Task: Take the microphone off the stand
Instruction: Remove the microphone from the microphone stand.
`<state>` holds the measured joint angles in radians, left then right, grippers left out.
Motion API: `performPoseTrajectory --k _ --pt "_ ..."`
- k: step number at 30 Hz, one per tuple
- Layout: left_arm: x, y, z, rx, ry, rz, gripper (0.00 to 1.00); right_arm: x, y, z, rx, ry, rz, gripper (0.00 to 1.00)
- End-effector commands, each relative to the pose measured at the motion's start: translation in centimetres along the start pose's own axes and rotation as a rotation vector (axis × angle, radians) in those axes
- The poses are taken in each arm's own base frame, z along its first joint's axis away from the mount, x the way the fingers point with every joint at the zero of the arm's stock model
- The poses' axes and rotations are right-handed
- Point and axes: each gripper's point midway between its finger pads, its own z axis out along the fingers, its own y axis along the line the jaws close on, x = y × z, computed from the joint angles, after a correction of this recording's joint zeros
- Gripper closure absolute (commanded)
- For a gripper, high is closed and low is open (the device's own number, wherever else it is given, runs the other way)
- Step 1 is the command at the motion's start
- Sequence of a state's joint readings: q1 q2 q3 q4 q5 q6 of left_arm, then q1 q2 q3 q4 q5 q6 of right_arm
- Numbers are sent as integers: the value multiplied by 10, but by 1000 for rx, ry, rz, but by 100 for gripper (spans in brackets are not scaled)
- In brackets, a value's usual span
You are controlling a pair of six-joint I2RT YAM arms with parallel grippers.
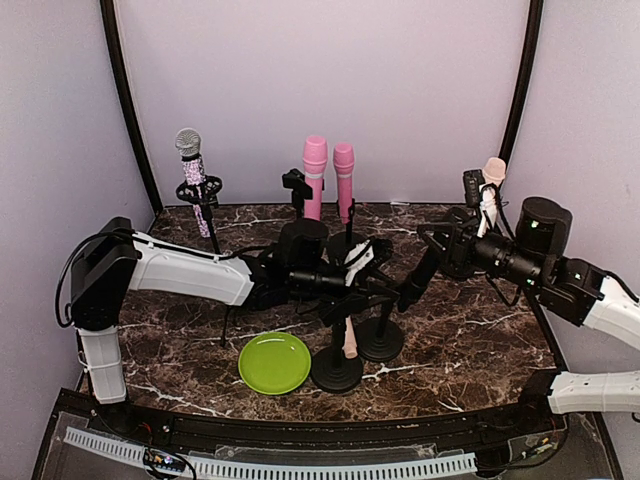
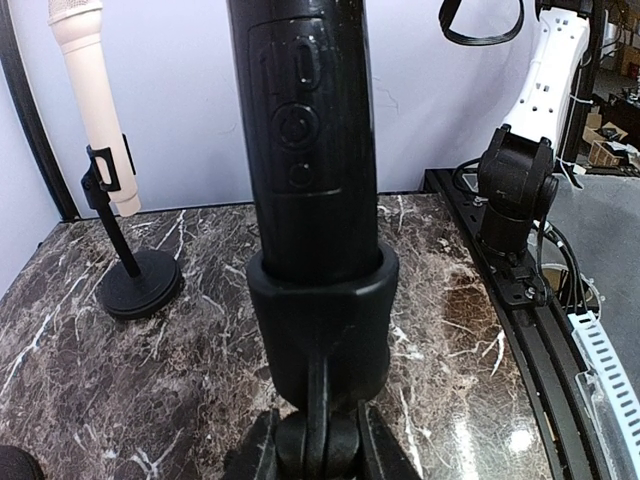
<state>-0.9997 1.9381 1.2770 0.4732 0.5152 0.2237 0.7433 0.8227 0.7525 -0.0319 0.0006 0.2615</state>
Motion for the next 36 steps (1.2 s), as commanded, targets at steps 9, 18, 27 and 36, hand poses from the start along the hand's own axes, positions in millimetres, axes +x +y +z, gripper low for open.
performPoseTrajectory --k 9,18,27,36 --pt "26 -4 2 21 71 -8 100 -74 -40 -21 275 -203 48 85" --pt "26 -3 3 17 69 -6 100 -83 -39 -27 277 -224 45 85" --pt "27 -3 4 19 66 -9 100 -91 14 -36 -24 -275 -70 84" --pt "30 -4 6 26 70 -21 100 -84 59 -47 -287 -286 -144 85"
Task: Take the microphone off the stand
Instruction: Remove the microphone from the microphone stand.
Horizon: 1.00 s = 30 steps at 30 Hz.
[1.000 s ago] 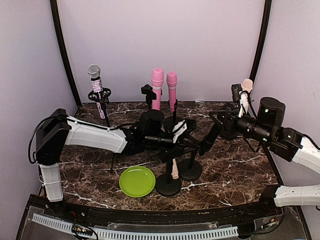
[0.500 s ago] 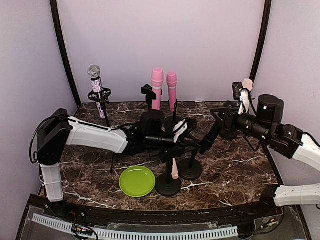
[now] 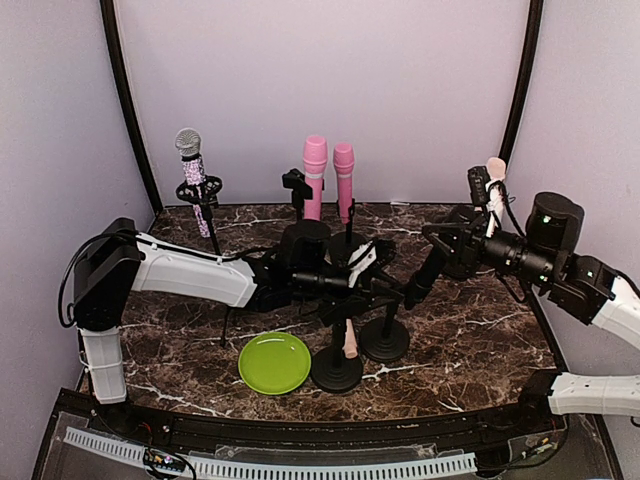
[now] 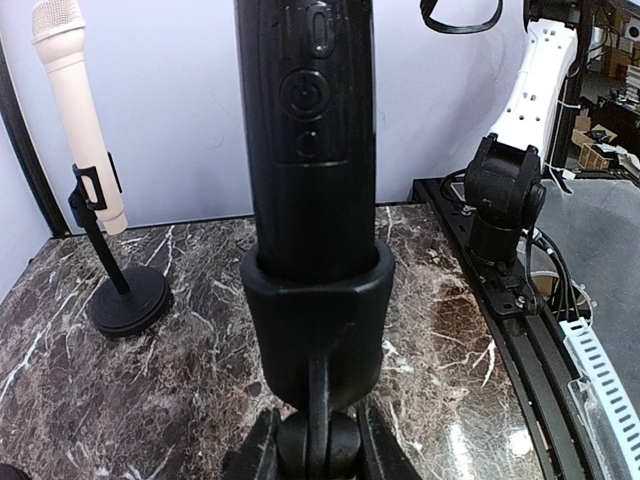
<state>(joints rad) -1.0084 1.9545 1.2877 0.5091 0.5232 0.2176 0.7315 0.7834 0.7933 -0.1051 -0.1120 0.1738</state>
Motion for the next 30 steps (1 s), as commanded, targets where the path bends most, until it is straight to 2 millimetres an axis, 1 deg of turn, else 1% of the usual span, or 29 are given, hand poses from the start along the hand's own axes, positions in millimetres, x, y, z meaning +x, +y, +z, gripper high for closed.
performPoseTrajectory --k 1,4,11,15,20,24,26,30 --pt "35 -1 0 15 96 -32 100 -78 38 -29 -176 -299 -74 84" --pt "36 -1 0 15 102 -35 100 -80 36 -30 -163 -305 -69 85" --pt "38 -1 0 14 103 -37 100 -86 19 -31 -66 -314 -31 86" --pt "38 -1 0 14 103 -35 100 -88 1 -30 35 -304 17 86" --pt "39 -1 1 16 104 -38 100 -92 -23 -33 172 -303 82 86" --pt "40 -2 1 21 106 -42 100 -96 -33 -36 237 -311 112 86" --pt "41 -2 1 21 108 -41 100 -91 -39 -36 271 -292 118 86" --pt "42 -2 1 20 117 -41 100 -94 -44 -39 302 -299 126 87"
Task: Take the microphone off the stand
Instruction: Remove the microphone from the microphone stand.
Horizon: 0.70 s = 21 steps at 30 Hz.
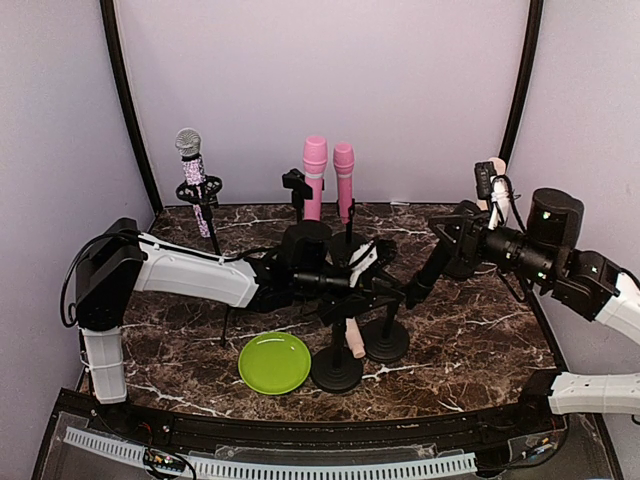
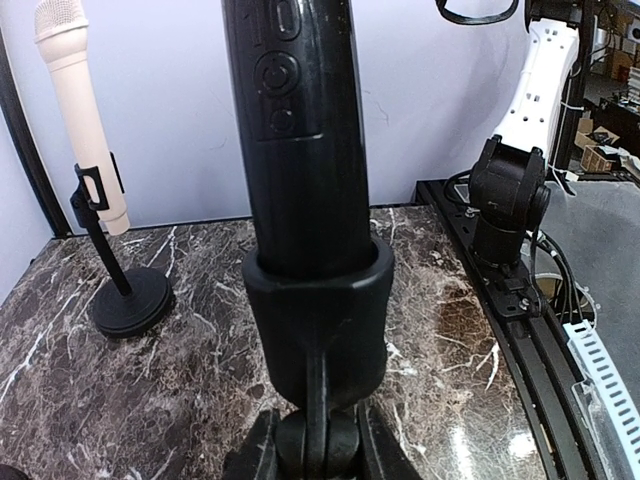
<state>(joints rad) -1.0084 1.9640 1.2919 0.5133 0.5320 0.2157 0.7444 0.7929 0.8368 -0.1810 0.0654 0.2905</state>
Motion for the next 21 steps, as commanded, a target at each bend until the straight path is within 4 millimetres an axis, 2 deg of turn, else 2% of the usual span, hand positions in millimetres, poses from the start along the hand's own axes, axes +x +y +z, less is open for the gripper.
performPoseTrajectory --k 1,11,17,21 --pt "41 -1 -1 11 118 -38 100 -93 -14 -34 121 -314 39 87" --pt "42 -2 -1 13 121 -39 100 -100 -16 -40 137 -329 40 87" --pt "43 -2 -1 14 123 -40 100 -101 -7 -38 95 -315 9 87" --pt "44 -2 -1 15 128 -43 100 -98 6 -36 24 -299 -37 87"
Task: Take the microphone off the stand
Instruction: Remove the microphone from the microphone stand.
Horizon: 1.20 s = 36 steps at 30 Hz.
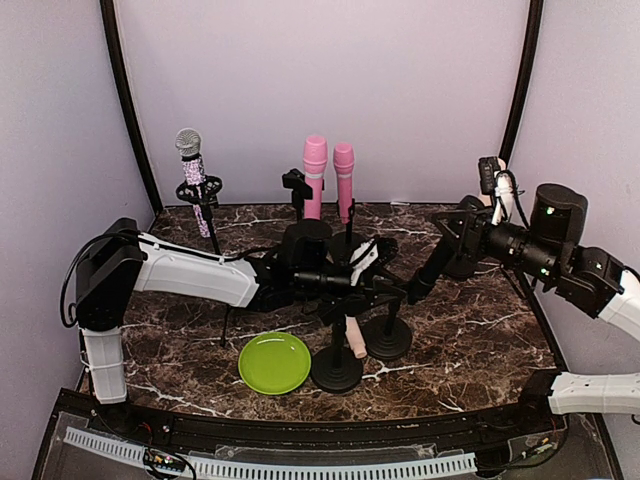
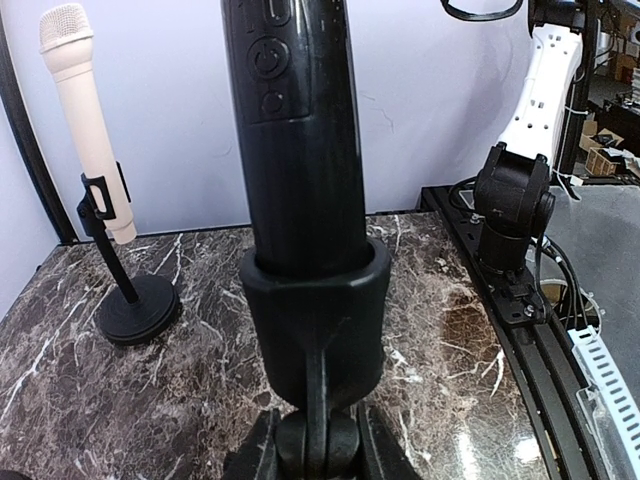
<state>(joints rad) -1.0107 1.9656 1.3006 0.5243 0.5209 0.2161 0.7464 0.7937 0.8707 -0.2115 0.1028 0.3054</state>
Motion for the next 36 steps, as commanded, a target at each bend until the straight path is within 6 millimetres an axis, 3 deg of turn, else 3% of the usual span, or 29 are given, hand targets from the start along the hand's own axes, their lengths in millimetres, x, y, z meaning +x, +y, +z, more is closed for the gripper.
performPoseTrajectory --k 1,6,9,36 --pt "49 -5 -3 27 141 -52 100 -87 16 -31 -45 -283 -66 86" --pt "50 -5 -3 29 143 -54 100 -75 57 -32 -281 -231 -169 86" --pt "50 -5 -3 29 144 -55 100 -73 71 -37 -362 -229 -194 86" --pt "51 -5 -2 29 144 -58 100 -98 60 -49 -278 -308 -176 86"
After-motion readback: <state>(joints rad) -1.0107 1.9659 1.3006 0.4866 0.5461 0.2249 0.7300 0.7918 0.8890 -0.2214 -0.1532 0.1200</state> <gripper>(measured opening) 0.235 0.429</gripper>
